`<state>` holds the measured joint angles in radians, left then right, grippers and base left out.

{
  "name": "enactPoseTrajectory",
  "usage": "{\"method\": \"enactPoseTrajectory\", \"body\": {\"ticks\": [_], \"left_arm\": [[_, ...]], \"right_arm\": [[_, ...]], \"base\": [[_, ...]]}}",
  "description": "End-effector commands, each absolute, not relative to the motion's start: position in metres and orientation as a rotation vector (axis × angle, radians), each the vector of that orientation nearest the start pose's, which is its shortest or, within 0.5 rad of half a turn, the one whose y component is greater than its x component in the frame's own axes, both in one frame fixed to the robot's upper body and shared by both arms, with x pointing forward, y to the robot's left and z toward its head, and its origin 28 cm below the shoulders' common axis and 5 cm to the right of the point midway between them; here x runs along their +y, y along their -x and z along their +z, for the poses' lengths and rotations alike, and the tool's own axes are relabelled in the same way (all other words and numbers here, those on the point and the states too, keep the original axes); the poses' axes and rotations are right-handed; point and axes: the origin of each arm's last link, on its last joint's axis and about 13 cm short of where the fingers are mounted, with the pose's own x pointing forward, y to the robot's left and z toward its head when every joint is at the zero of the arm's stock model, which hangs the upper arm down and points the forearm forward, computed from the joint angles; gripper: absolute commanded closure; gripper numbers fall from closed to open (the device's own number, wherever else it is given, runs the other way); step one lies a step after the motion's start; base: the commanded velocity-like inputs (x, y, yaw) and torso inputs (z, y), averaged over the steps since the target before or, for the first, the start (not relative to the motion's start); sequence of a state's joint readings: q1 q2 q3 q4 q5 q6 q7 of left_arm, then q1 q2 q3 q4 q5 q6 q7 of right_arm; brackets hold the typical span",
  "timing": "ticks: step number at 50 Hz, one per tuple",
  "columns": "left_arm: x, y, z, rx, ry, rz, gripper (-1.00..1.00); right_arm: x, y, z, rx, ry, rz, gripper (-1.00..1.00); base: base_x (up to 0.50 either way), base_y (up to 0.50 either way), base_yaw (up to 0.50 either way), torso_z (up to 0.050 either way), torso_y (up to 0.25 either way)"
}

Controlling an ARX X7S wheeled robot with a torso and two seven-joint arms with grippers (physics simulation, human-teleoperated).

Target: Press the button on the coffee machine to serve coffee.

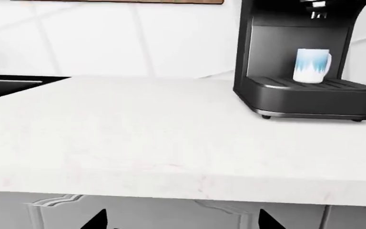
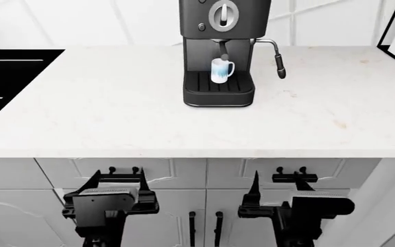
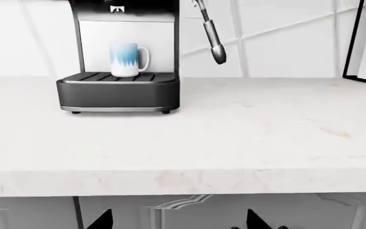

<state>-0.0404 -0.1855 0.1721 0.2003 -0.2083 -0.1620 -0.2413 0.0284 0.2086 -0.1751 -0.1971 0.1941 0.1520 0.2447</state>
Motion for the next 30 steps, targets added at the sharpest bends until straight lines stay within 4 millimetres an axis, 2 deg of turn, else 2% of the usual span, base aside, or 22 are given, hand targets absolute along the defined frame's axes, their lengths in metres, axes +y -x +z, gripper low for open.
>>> {"method": "enactPoseTrajectory", "body": {"ticks": [1,7,12,15,19,26,30], "left_arm": [[0.208,-0.217,0.098,-0.041,0.052,0.002,-1.00],[0.210,-0.223,0.126,-0.053,0.012,-0.016,-1.00],[0.213,-0.230,0.161,-0.053,0.015,-0.047,-1.00],[0.215,-0.236,0.169,-0.036,0.029,-0.063,-1.00],[0.217,-0.242,0.173,-0.015,0.021,-0.058,-1.00],[0.223,-0.250,0.199,-0.040,0.007,-0.055,-1.00],[0.224,-0.254,0.201,-0.028,0.026,-0.068,-1.00]], "right_arm": [[-0.108,-0.213,0.095,-0.087,0.060,-0.022,-1.00],[-0.115,-0.216,0.132,-0.128,0.063,-0.023,-1.00],[-0.128,-0.219,0.160,-0.147,0.077,-0.030,-1.00],[-0.133,-0.220,0.172,-0.154,0.106,-0.029,-1.00],[-0.139,-0.222,0.183,-0.169,0.046,-0.017,-1.00],[-0.146,-0.225,0.200,-0.159,0.073,-0.031,-1.00],[-0.149,-0.225,0.208,-0.169,0.089,-0.039,-1.00]], "base": [[0.00,0.00,0.00,0.000,0.000],[0.00,0.00,0.00,0.000,0.000],[0.00,0.00,0.00,0.000,0.000],[0.00,0.00,0.00,0.000,0.000],[0.00,0.00,0.00,0.000,0.000],[0.00,0.00,0.00,0.000,0.000],[0.00,0.00,0.00,0.000,0.000]]}}
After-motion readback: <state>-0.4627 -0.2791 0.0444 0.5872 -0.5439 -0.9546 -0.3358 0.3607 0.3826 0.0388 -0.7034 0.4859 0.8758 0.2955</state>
